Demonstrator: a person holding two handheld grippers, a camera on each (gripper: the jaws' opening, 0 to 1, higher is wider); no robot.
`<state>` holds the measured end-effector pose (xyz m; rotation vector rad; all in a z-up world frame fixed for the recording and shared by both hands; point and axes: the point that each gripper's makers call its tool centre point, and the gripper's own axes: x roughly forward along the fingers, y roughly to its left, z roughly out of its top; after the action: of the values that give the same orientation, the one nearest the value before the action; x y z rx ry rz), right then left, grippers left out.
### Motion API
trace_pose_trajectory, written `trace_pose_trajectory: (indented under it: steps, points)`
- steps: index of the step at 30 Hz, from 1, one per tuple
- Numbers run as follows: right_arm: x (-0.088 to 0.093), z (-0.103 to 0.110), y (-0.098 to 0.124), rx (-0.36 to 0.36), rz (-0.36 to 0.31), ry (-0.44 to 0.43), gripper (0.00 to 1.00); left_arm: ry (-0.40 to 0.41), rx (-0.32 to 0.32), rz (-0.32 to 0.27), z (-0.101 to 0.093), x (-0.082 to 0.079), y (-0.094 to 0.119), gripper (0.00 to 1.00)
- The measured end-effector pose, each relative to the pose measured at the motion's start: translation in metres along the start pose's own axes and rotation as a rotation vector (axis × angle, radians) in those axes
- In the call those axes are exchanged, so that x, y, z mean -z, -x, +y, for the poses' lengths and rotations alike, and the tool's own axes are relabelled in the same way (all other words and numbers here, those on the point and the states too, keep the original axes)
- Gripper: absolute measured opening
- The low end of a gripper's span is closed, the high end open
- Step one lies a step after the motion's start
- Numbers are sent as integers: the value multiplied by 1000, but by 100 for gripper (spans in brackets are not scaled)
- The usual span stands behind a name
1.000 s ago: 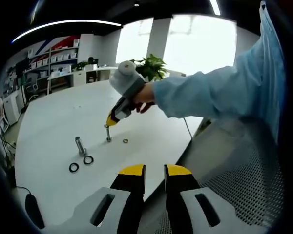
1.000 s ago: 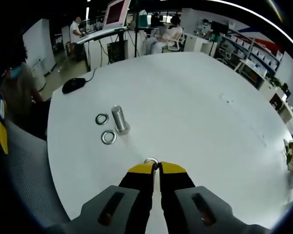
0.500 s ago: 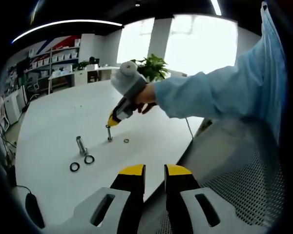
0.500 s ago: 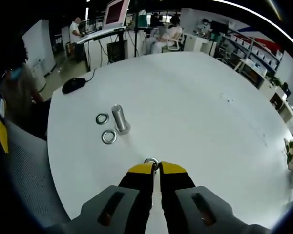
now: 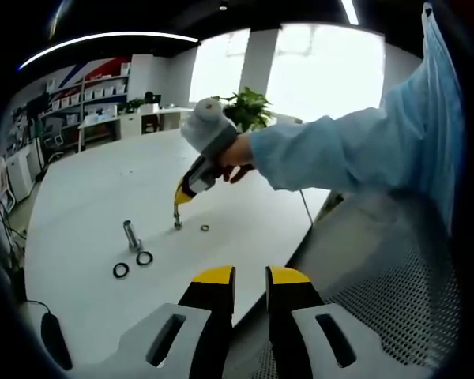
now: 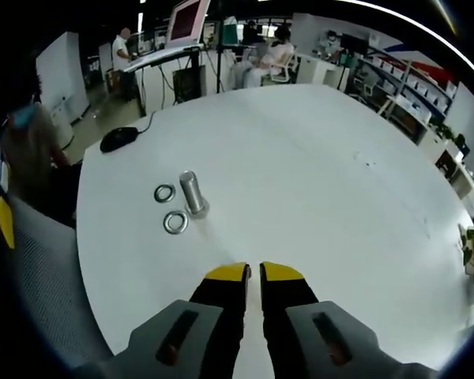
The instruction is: Place the washer onto the threaded stud by aligning its center hole with the stud, sliding it down to the base, and recovering from edge contact or off-axis alignment until the washer reaches the visible bottom stop.
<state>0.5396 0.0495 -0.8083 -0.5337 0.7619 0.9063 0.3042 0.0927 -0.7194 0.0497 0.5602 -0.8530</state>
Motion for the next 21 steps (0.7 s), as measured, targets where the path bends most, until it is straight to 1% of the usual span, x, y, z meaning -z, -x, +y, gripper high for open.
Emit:
trace_pose_trajectory:
  steps: [4,11,18,21]
  points:
    - [-3,-4,6,13,-16,-10,8,-2,3,1,-1,0,0,13]
    - [1,-11,10,36,-23,-29,8,-3,5,0,-1,0,0,13]
    - [13,-10,10,43,-14,-50,8,-4,5,-2,-1,0,0,13]
    - [19,-6,9,36,-1,-53,8,-4,5,-3,-1,0,0,13]
